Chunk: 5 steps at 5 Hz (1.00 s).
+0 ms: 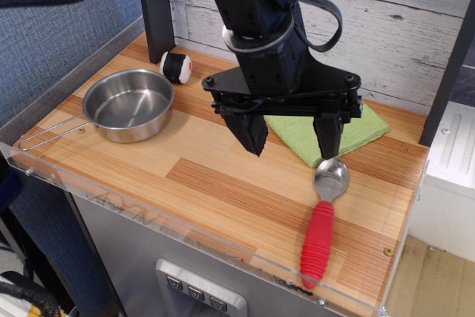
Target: Put the red spoon in between the pan and the green cloth
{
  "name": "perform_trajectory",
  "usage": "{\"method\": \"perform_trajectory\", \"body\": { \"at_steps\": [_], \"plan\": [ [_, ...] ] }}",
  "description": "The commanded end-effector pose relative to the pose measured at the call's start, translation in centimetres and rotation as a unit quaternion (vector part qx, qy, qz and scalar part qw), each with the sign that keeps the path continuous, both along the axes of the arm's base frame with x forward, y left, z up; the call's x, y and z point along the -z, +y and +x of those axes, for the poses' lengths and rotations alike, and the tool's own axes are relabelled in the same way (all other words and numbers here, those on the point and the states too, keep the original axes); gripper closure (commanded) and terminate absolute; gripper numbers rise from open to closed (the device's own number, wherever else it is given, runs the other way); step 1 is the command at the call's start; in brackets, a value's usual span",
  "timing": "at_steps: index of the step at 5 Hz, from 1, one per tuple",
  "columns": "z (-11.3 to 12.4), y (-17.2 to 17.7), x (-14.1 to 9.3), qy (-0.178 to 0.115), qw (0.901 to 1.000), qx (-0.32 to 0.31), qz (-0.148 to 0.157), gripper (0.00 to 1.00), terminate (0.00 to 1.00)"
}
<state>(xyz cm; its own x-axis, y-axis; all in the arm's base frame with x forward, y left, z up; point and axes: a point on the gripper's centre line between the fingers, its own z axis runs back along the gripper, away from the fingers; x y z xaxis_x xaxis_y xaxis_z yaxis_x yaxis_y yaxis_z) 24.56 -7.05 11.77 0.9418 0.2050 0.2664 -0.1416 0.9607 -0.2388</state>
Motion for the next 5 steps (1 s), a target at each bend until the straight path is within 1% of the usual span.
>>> {"method": "perform_trajectory", "body": {
  "at_steps": [1,2,3,4,5],
  "plan": [
    [0.0,0.0,0.0,0.0,1.0,0.0,0.0,0.0,0.0],
    [0.4,-1.4,1.0,0.003,0.9998,-0.012,-0.013,0.0,0.0],
    [1.5,-2.4,1.4,0.018,0.9997,-0.015,-0.004,0.0,0.0],
    [2.4,-3.5,2.8,0.031,0.9992,-0.016,-0.019,0.0,0.0],
    [2.3,-3.7,4.5,0.047,0.9986,-0.019,-0.012,0.0,0.0]
  ]
}}
